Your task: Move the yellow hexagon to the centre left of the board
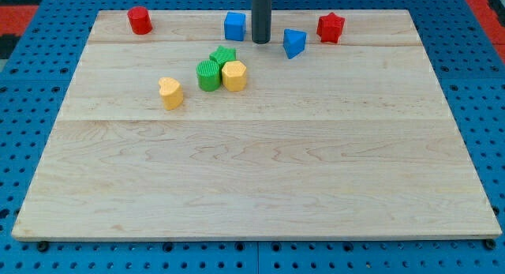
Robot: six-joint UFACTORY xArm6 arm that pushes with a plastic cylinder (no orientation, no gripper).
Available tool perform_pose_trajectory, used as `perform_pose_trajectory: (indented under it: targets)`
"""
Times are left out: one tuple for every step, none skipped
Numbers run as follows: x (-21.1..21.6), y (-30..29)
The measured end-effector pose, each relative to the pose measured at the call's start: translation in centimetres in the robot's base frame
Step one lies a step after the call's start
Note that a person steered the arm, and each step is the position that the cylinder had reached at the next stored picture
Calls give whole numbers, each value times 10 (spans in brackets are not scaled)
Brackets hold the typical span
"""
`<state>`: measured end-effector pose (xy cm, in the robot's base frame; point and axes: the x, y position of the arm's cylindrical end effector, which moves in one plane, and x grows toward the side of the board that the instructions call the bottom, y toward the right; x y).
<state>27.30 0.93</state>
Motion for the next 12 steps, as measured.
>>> perform_pose_trajectory:
  targets:
    - [12,-17]
    - [29,-37]
    - [30,-46]
    - [51,-18]
    - [80,-14]
    - [91,-23]
    - [101,-25]
    - [105,-58]
    - [118,-108]
    - [137,-138]
    - [155,-150]
    - [188,-54]
